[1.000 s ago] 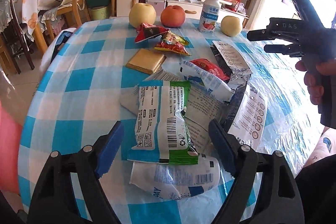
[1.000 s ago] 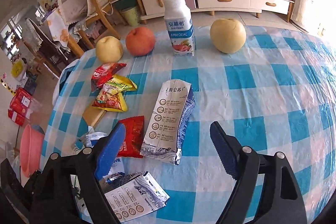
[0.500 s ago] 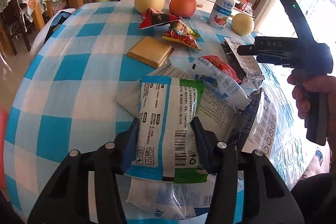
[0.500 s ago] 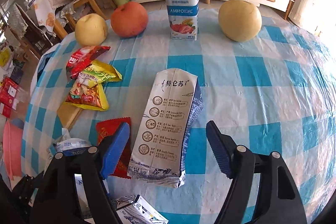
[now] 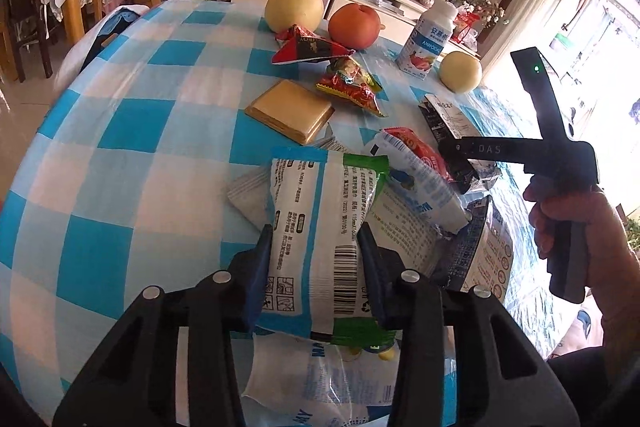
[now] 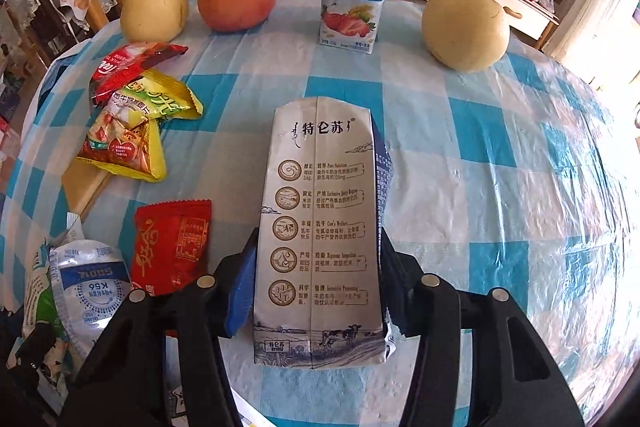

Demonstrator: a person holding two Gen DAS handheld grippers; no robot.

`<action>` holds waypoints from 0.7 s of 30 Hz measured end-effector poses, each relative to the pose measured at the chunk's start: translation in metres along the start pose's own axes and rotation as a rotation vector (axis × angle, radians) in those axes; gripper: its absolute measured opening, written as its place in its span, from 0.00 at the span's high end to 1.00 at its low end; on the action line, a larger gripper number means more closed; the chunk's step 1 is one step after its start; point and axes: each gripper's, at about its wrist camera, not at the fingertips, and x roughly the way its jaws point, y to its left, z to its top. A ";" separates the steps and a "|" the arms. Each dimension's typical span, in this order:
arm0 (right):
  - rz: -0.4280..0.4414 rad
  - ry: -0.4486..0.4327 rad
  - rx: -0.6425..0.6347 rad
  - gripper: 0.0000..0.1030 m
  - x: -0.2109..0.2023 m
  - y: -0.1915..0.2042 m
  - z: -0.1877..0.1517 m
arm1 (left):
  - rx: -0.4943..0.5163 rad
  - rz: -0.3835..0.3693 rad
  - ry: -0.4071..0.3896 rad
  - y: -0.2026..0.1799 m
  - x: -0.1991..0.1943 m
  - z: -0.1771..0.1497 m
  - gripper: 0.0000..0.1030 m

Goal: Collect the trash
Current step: 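Grasp the green-white snack bag with the left tool while the right tool grasps the milk carton, then carry the snack bag into the pink bucket and open the left tool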

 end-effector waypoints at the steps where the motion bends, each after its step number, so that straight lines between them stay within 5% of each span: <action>1: 0.003 0.000 0.004 0.47 0.000 -0.001 0.001 | -0.004 -0.008 -0.003 0.000 -0.001 0.001 0.59; 12: 0.056 -0.123 0.088 0.47 -0.042 -0.020 0.008 | -0.050 -0.054 -0.070 0.011 -0.024 0.003 0.60; 21: 0.252 -0.206 0.155 0.47 -0.090 -0.002 0.006 | -0.089 -0.048 -0.184 0.030 -0.061 0.005 0.61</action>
